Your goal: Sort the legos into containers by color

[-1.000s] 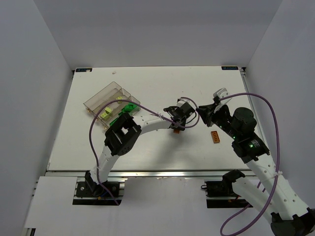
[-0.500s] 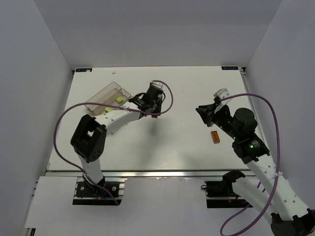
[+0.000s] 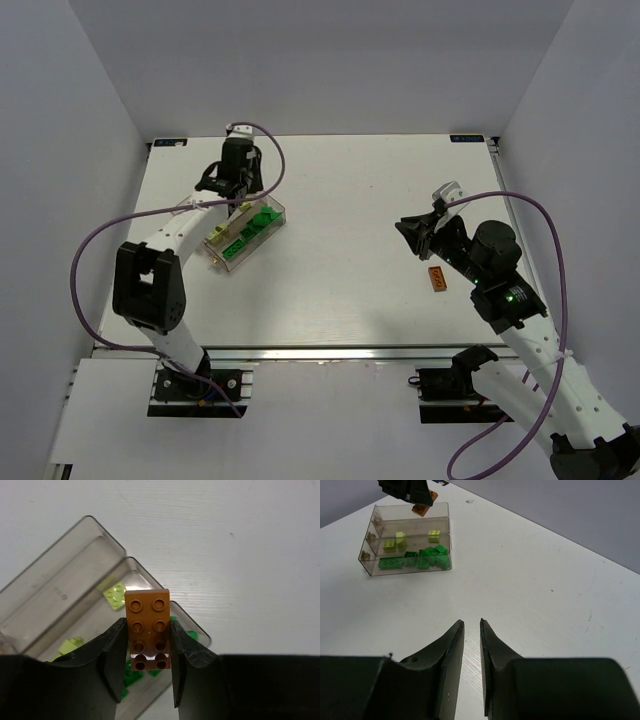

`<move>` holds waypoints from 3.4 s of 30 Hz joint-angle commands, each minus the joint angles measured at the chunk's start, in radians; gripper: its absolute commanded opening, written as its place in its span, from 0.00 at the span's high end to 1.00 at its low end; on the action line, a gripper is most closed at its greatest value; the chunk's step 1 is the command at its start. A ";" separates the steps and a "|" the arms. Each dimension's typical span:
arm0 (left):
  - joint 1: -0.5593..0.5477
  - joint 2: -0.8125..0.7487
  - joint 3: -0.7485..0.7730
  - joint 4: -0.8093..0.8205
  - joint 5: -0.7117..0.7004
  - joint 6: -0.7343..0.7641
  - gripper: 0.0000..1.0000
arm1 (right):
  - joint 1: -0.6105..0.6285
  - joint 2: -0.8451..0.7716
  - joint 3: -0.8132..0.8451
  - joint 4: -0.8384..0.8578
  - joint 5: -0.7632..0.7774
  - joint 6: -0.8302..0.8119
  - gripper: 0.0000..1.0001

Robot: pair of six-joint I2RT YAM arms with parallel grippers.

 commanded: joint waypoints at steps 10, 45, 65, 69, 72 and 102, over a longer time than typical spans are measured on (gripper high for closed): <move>0.162 0.149 0.169 0.078 0.044 0.219 0.90 | 0.003 -0.008 -0.006 0.049 -0.020 0.011 0.74; 0.223 0.343 0.273 -0.034 -0.052 0.373 0.45 | 0.005 -0.005 -0.002 0.046 -0.016 0.002 0.74; 0.225 -0.067 0.016 0.144 0.401 -0.177 0.19 | 0.003 0.226 0.107 -0.124 -0.048 -0.108 0.48; 0.225 -0.238 -0.162 0.231 0.455 -0.247 0.02 | 0.003 0.298 0.166 -0.198 -0.007 -0.142 0.31; 0.225 -0.382 -0.289 0.265 0.442 -0.285 0.02 | 0.002 0.324 0.173 -0.231 0.082 -0.179 0.10; 0.220 -0.681 -0.537 0.523 0.626 -0.523 0.02 | -0.231 0.765 0.044 -0.379 0.307 -0.194 0.15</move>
